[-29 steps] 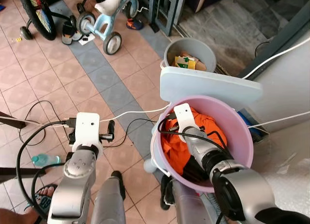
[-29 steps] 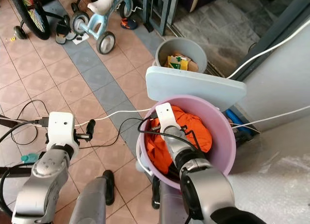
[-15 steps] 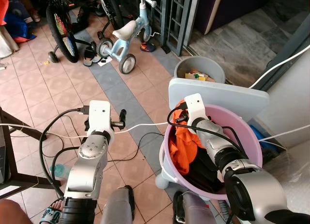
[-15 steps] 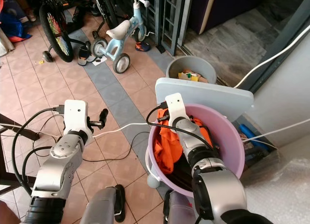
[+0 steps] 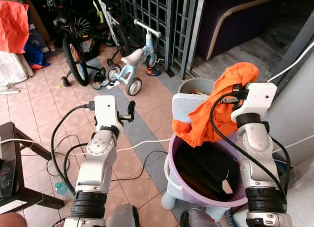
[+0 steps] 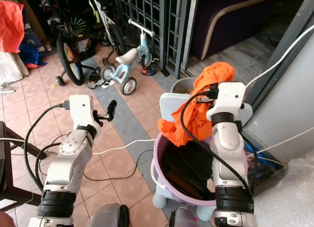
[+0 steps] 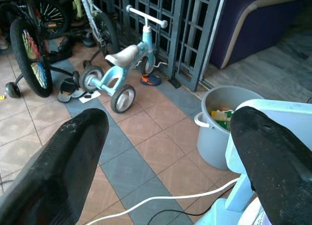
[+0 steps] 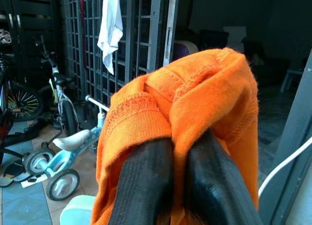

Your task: Clothes washing

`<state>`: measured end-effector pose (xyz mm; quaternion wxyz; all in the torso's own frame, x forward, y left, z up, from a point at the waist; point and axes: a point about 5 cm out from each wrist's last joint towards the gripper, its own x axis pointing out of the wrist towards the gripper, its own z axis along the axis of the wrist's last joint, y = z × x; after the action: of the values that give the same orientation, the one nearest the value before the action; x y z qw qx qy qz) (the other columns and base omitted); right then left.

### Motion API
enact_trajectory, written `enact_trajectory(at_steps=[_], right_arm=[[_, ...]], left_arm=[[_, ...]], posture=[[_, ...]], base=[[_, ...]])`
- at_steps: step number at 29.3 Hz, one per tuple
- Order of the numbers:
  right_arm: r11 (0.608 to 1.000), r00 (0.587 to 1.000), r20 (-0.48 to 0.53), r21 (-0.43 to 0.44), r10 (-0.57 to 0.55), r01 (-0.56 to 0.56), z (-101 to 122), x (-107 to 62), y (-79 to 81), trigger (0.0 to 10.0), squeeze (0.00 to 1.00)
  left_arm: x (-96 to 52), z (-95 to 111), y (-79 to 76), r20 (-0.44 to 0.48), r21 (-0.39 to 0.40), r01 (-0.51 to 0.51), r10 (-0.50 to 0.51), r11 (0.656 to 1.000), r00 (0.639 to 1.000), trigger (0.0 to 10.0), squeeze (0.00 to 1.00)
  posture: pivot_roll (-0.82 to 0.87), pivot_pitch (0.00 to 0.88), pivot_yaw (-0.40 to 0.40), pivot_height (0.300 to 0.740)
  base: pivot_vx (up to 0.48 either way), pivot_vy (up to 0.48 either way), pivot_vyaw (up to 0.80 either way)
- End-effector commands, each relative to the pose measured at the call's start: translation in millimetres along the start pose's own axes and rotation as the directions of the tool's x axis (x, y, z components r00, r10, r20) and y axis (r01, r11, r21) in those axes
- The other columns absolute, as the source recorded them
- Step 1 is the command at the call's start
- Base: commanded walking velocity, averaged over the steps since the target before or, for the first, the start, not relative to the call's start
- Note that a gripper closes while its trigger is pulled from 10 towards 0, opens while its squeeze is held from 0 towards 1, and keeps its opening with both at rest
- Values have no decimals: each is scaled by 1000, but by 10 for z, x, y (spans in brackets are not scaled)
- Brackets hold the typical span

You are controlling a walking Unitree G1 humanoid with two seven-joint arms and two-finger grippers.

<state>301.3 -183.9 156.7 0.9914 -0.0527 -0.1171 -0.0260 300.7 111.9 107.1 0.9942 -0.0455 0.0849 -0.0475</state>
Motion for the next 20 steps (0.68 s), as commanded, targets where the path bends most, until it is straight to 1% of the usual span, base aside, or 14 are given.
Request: enact_trajectory(at_steps=[1, 5, 9, 12, 18, 20], right_arm=[[1000, 1000, 27, -7, 12, -12, 103, 30, 65, 0, 0], [1000, 1000, 17, 9, 17, -18, 127, 39, 109, 0, 0], [1000, 1000, 10, 1, 12, -12, 137, 47, 116, 0, 0], [1000, 1000, 4, 2, 7, -7, 137, 48, 118, 0, 0], [1000, 1000, -11, 4, 7, -7, 130, 45, 129, 0, 0], [1000, 1000, -12, 2, 4, -4, 135, 52, 116, 0, 0]], left_arm=[[14, 23, -33, 13, 0, 8, -8, 1000, 1000, 10000, 0], [9, 28, -30, 17, -6, 5, -5, 1000, 1000, 10000, 0], [-1, 10, -6, 15, -5, 1, 0, 1000, 1000, 10000, 0], [-4, -23, 22, -6, 10, -5, 5, 1000, 1000, 10000, 0], [3, -69, -1, -27, 20, 13, -12, 1000, 1000, 10000, 0], [6, -76, -14, -30, 23, 17, -16, 1000, 999, 10000, 0]], posture=[[-63, 0, 60, 740], [-55, 11, 61, 740], [-52, 17, 60, 740], [-52, 20, 61, 740], [-57, 24, 59, 740], [-62, 25, 56, 740]], base=[[-266, 0, 0], [-267, 0, 0], [-266, 0, 0], [-240, 0, 0], [-263, 0, 0], [0, 0, 0]])
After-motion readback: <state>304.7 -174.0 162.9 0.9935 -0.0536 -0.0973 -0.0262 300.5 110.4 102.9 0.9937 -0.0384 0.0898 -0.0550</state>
